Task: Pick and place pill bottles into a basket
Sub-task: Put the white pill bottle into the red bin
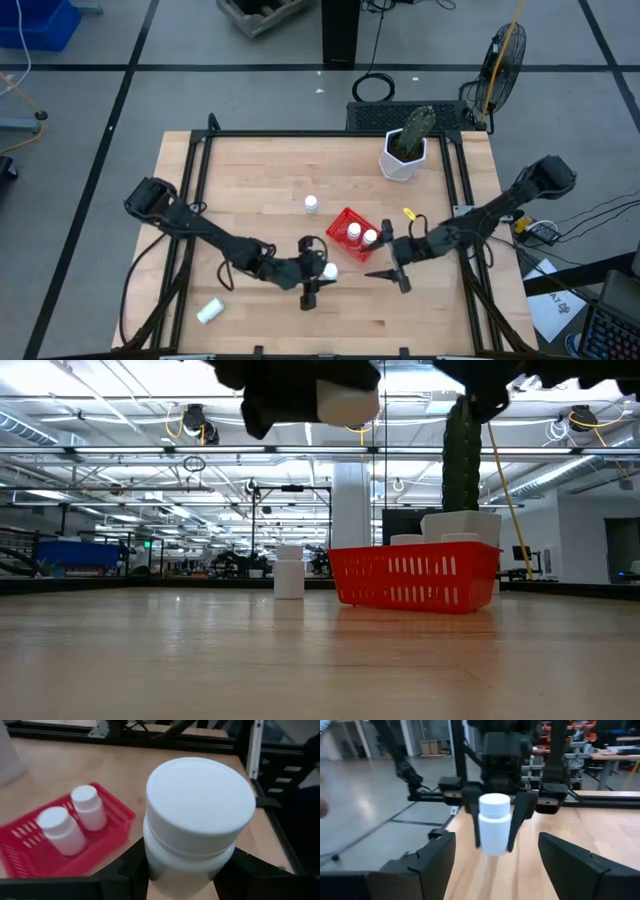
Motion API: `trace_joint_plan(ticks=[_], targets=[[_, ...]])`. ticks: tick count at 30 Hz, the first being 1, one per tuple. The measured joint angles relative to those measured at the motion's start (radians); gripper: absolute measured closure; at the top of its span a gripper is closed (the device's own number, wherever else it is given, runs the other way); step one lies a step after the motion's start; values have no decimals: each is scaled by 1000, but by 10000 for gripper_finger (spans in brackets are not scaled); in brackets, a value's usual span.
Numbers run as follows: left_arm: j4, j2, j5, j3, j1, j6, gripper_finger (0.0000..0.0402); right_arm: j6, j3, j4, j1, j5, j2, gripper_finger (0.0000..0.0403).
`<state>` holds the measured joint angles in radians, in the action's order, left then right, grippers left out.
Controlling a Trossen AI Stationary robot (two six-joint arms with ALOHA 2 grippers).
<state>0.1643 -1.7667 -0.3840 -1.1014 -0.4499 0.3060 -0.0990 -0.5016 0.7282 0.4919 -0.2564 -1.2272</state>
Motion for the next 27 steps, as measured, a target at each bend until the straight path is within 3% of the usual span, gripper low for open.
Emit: trace_joint_plan(ticks=[12,27], targets=[[-206,1,47,-68,65,35,231,31,-180,-142,-98,30,-142,134],[-226,1,45,-68,69,32,231,-19,-297,-153,-180,182,-289,138]])
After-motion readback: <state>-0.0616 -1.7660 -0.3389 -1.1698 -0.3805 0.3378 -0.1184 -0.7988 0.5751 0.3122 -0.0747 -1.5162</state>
